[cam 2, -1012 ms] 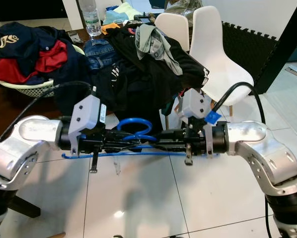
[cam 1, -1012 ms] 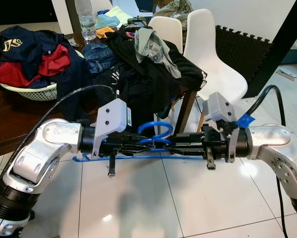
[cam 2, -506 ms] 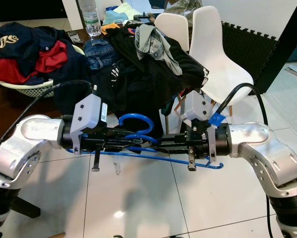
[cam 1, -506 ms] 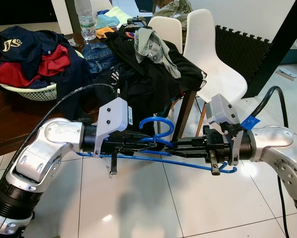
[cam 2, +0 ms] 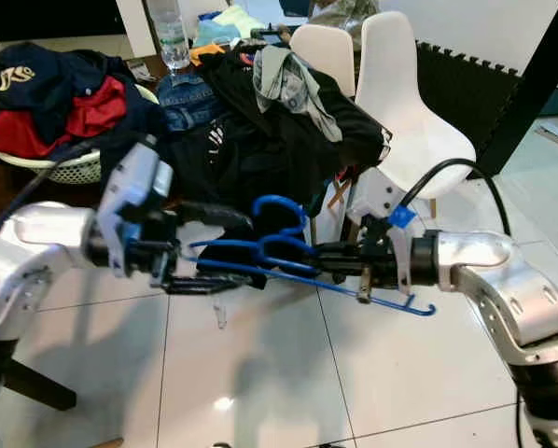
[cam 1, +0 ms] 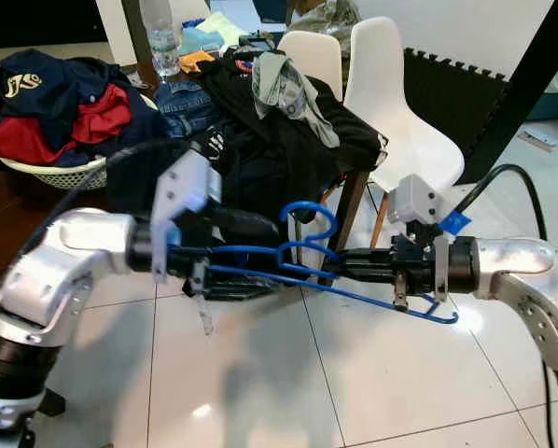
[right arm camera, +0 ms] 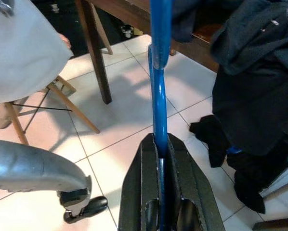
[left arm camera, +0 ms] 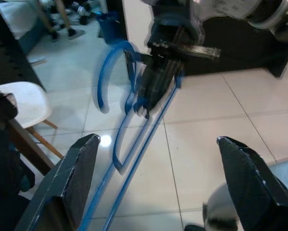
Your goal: Hang hanger
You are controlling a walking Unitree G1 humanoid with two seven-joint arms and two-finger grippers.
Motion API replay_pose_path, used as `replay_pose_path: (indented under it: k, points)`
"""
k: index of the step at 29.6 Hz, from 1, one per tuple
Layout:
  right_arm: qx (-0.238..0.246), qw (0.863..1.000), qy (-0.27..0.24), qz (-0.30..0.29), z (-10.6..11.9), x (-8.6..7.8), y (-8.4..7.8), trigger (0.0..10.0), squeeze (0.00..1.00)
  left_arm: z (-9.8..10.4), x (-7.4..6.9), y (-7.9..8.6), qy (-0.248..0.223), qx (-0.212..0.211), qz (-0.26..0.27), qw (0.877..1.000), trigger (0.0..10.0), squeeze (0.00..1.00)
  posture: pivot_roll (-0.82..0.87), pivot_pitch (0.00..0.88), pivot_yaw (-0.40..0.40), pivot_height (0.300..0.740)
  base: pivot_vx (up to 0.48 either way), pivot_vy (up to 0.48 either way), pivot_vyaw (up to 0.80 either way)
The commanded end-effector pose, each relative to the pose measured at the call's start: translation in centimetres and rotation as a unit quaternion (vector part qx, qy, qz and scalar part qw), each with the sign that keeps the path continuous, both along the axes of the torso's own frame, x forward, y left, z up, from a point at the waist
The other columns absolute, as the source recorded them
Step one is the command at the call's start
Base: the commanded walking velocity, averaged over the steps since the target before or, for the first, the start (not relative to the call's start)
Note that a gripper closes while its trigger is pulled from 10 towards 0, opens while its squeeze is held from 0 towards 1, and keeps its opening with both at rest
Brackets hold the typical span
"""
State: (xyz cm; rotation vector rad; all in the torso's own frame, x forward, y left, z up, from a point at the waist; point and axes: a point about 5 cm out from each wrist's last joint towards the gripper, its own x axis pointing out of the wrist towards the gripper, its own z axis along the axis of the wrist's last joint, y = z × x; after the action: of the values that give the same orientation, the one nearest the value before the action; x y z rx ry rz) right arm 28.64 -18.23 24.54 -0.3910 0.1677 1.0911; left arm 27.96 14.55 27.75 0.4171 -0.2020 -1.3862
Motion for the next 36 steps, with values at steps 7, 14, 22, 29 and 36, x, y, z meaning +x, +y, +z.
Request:
replay_pose_path:
  k: [7,14,22,29,36]
  points:
    - [0.029,0.974,-0.030,-0.223,0.0,3.1,-4.9,0.0,0.00,4.3,2.5,6.0,-0.097,-0.083,0.202,0.971,10.0,1.00,0.08,0.140,0.003,0.740,0.000,0.000,0.00]
    - [0.105,0.945,-0.071,-0.302,1.2,4.5,-6.2,0.0,0.00,4.6,3.1,6.2,-0.068,-0.206,0.230,0.949,10.0,1.00,0.09,0.140,0.002,0.740,0.000,0.000,0.00]
    - [0.330,0.921,-0.081,-0.193,4.7,3.7,-3.1,0.0,0.00,-0.4,4.6,1.8,0.195,-0.425,0.142,0.873,10.0,0.00,0.09,0.140,0.004,0.740,0.000,0.000,0.00]
    - [0.390,0.909,-0.081,-0.126,5.9,2.6,-1.8,0.0,0.00,-1.6,4.8,-0.1,0.274,-0.486,0.094,0.825,10.0,0.00,0.09,0.137,0.006,0.740,0.000,0.000,0.00]
    - [0.389,0.919,-0.063,0.018,6.0,-0.1,1.3,0.0,0.00,-2.1,4.7,-1.1,0.335,-0.538,0.014,0.774,10.0,0.00,0.09,0.116,0.003,0.740,0.000,0.000,0.00]
